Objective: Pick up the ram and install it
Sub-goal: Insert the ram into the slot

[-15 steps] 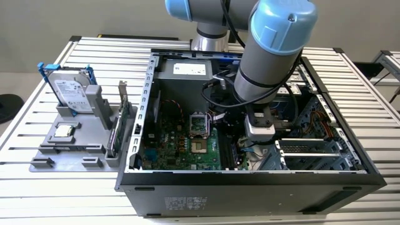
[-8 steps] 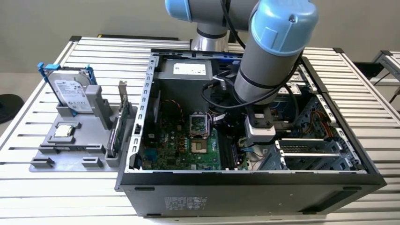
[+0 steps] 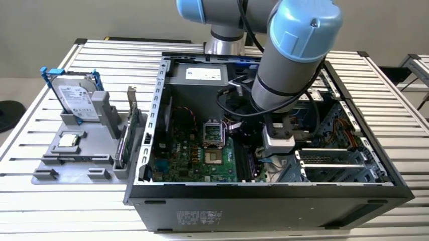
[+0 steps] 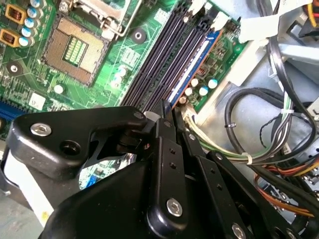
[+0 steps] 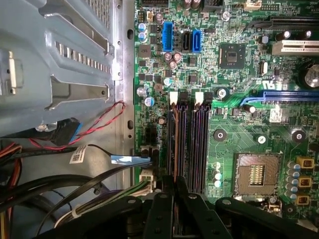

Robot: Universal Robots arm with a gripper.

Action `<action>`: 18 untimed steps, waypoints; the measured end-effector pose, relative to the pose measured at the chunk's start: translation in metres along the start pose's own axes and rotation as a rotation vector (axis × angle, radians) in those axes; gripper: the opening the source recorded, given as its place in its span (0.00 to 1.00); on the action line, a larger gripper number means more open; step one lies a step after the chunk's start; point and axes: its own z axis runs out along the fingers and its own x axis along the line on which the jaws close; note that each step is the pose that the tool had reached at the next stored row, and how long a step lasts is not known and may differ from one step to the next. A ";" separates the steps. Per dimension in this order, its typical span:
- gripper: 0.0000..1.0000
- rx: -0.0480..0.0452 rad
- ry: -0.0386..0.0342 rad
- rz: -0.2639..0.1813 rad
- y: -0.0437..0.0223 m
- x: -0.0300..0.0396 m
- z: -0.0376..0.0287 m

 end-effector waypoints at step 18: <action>0.00 0.0084 0.0002 0.000 0.0005 0.0001 0.0020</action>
